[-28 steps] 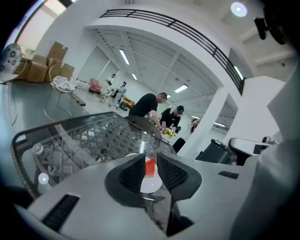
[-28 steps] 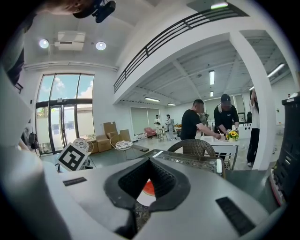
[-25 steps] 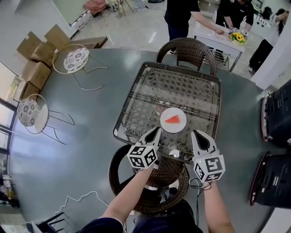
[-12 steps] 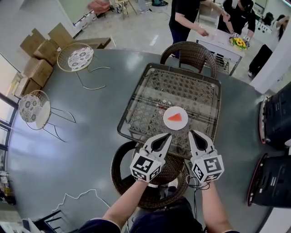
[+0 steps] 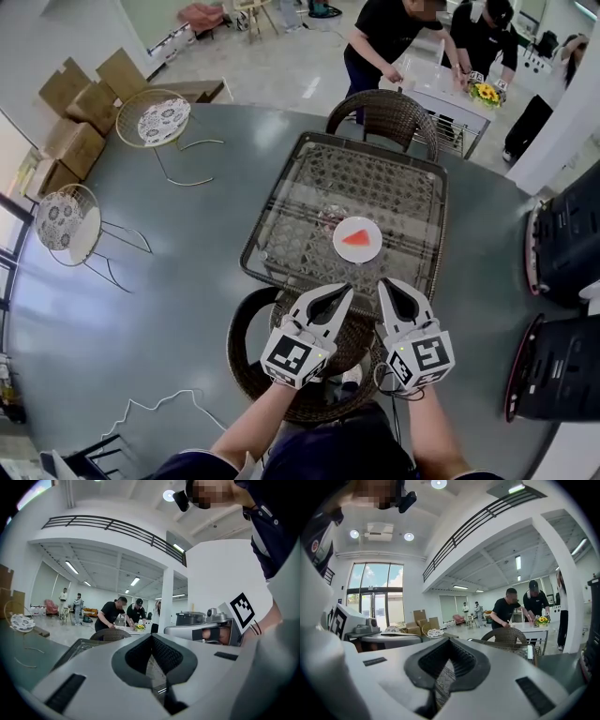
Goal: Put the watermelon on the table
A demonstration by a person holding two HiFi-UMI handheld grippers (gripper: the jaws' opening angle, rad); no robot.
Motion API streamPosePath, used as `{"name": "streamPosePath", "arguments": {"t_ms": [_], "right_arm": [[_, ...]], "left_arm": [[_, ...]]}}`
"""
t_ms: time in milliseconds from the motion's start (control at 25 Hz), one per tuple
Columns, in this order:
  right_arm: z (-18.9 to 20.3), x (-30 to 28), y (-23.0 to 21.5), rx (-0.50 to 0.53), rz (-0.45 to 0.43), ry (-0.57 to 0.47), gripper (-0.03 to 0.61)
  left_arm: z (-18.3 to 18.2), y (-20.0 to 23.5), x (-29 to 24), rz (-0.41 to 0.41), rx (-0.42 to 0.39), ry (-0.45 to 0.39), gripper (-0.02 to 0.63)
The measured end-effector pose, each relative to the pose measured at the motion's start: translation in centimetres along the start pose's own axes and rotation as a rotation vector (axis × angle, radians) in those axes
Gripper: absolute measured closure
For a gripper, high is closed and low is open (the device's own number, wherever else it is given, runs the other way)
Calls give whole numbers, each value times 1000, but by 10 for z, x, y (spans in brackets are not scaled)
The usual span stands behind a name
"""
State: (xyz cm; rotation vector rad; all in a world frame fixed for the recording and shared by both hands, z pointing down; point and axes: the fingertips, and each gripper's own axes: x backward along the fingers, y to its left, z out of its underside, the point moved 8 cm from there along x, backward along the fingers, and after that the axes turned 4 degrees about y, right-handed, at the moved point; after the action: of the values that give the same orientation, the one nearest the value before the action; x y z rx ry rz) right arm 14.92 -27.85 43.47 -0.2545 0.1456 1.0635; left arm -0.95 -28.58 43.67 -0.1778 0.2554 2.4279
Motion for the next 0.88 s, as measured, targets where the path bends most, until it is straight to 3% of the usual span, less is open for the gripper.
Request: {"name": "streamPosePath", "arguments": {"t_ms": [880], "right_arm": [[-16,19,23,39,-9,-34,578]], "left_arm": [[-10,-9,29,-12,11,-11,609]]}}
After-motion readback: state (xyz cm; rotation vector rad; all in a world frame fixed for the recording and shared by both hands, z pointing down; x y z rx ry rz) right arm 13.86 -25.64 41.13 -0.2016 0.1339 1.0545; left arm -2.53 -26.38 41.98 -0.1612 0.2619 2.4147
